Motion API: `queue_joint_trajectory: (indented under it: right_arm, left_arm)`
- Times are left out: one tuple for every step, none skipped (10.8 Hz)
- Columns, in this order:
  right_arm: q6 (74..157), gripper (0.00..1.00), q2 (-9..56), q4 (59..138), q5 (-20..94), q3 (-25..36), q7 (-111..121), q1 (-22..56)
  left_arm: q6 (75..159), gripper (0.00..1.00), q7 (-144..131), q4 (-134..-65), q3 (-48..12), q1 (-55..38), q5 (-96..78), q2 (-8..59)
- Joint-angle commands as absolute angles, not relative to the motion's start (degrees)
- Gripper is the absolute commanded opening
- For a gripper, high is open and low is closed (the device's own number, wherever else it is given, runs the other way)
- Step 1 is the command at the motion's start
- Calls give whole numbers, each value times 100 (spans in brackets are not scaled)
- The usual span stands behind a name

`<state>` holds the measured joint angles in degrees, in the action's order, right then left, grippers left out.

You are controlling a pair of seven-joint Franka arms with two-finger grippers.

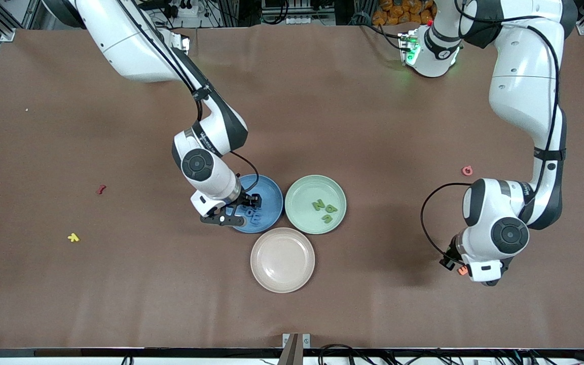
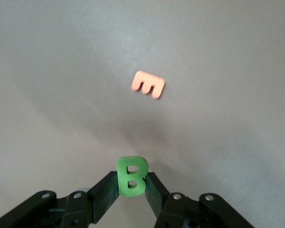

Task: Sort letters by color into matching plates
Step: 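Place the g on the blue plate with the right gripper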

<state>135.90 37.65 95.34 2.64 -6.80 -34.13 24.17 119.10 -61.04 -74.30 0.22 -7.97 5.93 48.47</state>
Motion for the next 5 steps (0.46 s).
queue_joint_trajectory:
  right_arm:
    - [13299,100,3595,9527,246,-581,-3096,2242]
    - [13106,100,3508,9527,246,-563,-2815,2067]
    - [12965,100,3437,9527,237,-563,-2639,1874]
    - [12946,100,3384,9527,237,-554,-2445,1637]
    - [12938,100,3366,9527,115,-554,-2304,1391]
  left_arm:
    - [11505,0,-5924,-8040,18,-922,721,4221]
    - [11505,0,-5924,-8347,-17,-949,721,3966]
    - [11505,0,-5915,-8663,-35,-958,729,3720]
    - [11505,0,-5915,-8979,-131,-975,721,3474]
    - [11505,0,-5967,-9183,-184,-1071,721,3332]
